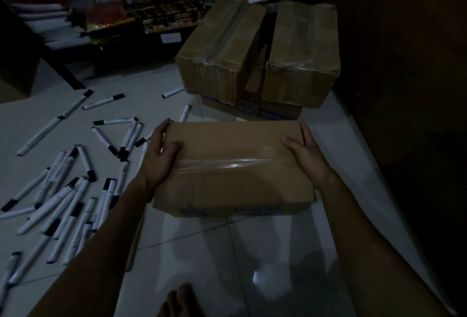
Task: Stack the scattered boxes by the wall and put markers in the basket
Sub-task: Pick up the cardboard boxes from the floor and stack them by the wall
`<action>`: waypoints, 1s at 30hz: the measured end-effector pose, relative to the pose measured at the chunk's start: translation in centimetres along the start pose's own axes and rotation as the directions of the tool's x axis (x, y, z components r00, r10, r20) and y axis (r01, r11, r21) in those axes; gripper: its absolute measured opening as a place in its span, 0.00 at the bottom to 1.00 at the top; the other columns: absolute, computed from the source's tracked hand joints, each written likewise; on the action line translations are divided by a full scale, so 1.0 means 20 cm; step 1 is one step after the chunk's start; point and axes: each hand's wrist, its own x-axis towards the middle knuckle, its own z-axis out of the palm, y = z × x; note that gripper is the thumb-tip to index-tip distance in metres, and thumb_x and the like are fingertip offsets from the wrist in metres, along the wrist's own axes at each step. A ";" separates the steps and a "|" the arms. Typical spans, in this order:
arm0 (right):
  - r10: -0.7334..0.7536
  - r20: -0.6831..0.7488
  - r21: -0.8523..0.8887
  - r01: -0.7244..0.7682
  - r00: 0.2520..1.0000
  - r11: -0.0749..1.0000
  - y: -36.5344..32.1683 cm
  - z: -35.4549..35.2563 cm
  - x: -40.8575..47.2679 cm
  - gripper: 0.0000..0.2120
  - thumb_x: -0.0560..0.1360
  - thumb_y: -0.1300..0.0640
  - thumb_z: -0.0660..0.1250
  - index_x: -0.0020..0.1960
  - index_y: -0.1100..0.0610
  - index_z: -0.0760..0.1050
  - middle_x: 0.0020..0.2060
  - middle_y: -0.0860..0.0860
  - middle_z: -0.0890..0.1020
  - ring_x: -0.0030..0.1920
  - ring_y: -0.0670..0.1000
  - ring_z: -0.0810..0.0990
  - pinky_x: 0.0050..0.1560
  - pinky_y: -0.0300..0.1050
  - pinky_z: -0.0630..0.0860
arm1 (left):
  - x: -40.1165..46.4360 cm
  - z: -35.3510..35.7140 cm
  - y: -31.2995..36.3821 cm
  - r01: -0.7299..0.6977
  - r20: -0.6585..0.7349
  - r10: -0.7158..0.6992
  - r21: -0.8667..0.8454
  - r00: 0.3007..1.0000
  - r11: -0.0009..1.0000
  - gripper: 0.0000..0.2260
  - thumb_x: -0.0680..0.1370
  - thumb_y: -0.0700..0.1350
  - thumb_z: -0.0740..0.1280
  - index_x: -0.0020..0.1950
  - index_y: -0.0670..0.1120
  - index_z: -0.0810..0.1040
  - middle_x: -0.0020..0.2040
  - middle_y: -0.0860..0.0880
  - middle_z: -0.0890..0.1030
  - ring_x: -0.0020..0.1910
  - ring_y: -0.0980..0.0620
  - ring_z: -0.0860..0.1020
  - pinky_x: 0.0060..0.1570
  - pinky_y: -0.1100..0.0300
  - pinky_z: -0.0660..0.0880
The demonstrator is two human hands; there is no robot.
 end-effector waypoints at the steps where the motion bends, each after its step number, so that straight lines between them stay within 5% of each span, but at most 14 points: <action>1: 0.009 0.016 0.043 -0.010 1.000 0.999 0.00 -0.01 0.00 0.36 0.74 0.46 0.72 0.76 0.36 0.58 0.63 0.39 0.77 0.55 0.39 0.81 0.52 0.36 0.76 | 0.00 0.00 0.00 0.009 -0.008 -0.009 -0.048 1.000 0.999 0.23 0.82 0.50 0.62 0.74 0.64 0.60 0.72 0.56 0.65 0.67 0.50 0.71 0.63 0.52 0.73; 4: 0.030 0.042 0.169 -0.037 0.999 0.985 0.01 -0.03 -0.02 0.23 0.76 0.51 0.70 0.65 0.33 0.68 0.59 0.41 0.79 0.53 0.43 0.83 0.46 0.37 0.78 | -0.03 0.03 0.00 0.031 -0.051 -0.039 -0.153 0.998 0.988 0.21 0.82 0.46 0.62 0.73 0.60 0.65 0.66 0.59 0.70 0.62 0.56 0.73 0.53 0.65 0.72; 7: 0.052 0.024 0.303 -0.057 0.998 0.951 0.04 -0.03 -0.04 0.16 0.77 0.56 0.66 0.59 0.37 0.71 0.61 0.50 0.79 0.56 0.52 0.81 0.48 0.44 0.78 | -0.04 0.05 -0.03 0.048 -0.055 -0.063 -0.239 0.996 0.970 0.18 0.81 0.42 0.61 0.70 0.56 0.71 0.63 0.58 0.75 0.61 0.53 0.75 0.56 0.58 0.74; 13: 0.101 0.065 0.471 -0.120 0.993 0.874 0.08 -0.03 -0.07 0.19 0.77 0.53 0.62 0.67 0.54 0.76 0.54 0.54 0.84 0.50 0.53 0.84 0.43 0.43 0.80 | -0.04 0.05 -0.05 0.210 0.100 -0.184 -0.457 0.978 0.864 0.16 0.81 0.41 0.59 0.67 0.53 0.74 0.56 0.52 0.83 0.52 0.51 0.83 0.44 0.62 0.80; 17: 0.176 0.116 0.513 -0.211 0.977 0.832 0.12 -0.03 -0.10 0.20 0.74 0.44 0.67 0.61 0.54 0.82 0.53 0.55 0.85 0.48 0.54 0.85 0.42 0.44 0.81 | -0.05 0.05 -0.02 0.242 0.126 -0.207 -0.503 0.970 0.830 0.16 0.80 0.41 0.59 0.67 0.52 0.75 0.56 0.50 0.84 0.52 0.49 0.83 0.44 0.59 0.81; 21: 0.204 0.126 0.524 -0.240 0.971 0.817 0.10 -0.02 -0.10 0.23 0.73 0.45 0.68 0.63 0.55 0.80 0.55 0.57 0.84 0.49 0.55 0.85 0.44 0.45 0.81 | -0.11 0.05 -0.01 0.246 0.129 -0.209 -0.503 0.969 0.829 0.16 0.81 0.43 0.59 0.54 0.63 0.81 0.53 0.55 0.84 0.52 0.51 0.83 0.46 0.58 0.80; 24: 0.175 0.124 0.517 -0.214 0.977 0.829 0.05 -0.02 -0.12 0.22 0.75 0.47 0.66 0.65 0.56 0.78 0.54 0.55 0.84 0.49 0.53 0.84 0.44 0.43 0.81 | -0.16 0.03 0.04 0.245 0.102 -0.227 -0.530 0.969 0.812 0.13 0.81 0.44 0.60 0.56 0.61 0.77 0.58 0.52 0.82 0.55 0.50 0.81 0.56 0.52 0.77; 30: 0.172 0.077 0.510 -0.187 0.982 0.840 -0.28 -0.06 -0.25 0.22 0.74 0.45 0.66 0.63 0.56 0.79 0.51 0.55 0.85 0.48 0.55 0.85 0.42 0.45 0.81 | -0.19 -0.15 0.45 0.235 0.130 -0.196 -0.545 0.972 0.805 0.13 0.81 0.42 0.59 0.58 0.57 0.78 0.57 0.51 0.83 0.56 0.45 0.81 0.53 0.51 0.79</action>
